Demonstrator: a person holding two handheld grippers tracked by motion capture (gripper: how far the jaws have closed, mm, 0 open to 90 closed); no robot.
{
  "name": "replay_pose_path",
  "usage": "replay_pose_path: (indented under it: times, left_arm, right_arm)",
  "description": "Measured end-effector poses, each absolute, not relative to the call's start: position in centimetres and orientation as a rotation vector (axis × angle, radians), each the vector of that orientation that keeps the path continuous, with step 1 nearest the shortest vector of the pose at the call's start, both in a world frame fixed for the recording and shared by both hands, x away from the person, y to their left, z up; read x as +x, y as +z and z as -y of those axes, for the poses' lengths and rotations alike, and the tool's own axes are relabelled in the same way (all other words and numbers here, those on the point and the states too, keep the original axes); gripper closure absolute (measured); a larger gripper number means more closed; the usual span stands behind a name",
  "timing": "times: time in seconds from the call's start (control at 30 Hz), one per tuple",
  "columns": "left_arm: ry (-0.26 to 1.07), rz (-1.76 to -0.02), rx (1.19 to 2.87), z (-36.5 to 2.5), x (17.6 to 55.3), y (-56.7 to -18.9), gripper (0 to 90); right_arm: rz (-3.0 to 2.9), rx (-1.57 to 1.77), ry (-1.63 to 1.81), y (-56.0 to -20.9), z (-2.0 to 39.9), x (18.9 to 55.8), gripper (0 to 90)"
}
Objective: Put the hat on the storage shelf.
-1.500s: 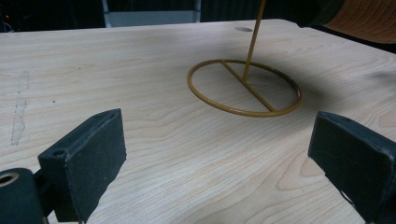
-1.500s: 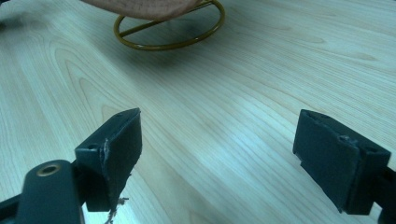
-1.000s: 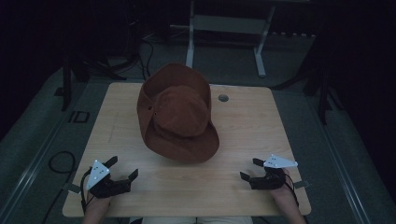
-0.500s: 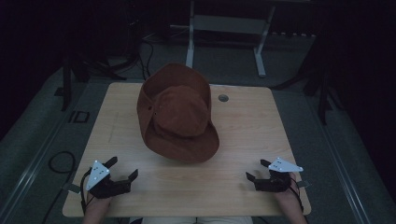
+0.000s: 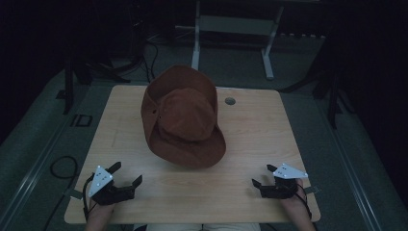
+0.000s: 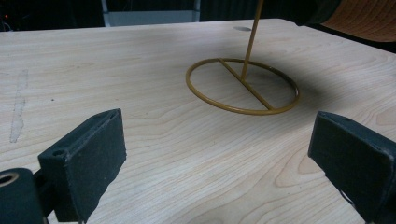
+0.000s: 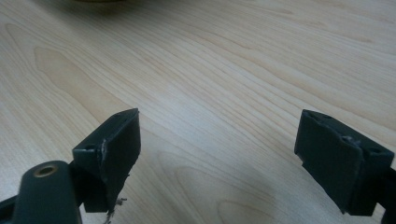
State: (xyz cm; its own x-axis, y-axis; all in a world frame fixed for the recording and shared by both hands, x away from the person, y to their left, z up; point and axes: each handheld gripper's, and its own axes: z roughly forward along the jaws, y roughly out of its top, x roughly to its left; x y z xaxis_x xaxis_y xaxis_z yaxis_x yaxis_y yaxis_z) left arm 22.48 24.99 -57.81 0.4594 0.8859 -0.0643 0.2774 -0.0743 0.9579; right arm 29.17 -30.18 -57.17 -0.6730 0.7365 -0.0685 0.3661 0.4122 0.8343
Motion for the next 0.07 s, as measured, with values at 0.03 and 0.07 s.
replay_pose_path:
  times: [0.03,0.07]
  left_arm:
    - [0.693,-1.033,1.611,-24.98,22.48,-57.82,4.8]
    - [0.691,-1.033,1.611,-24.99,22.50,-57.82,4.7]
  right_arm:
    - [-2.243,0.945,1.169,-57.18,30.22,29.19,14.3]
    - [-2.244,0.946,1.169,-57.20,30.25,29.22,14.3]
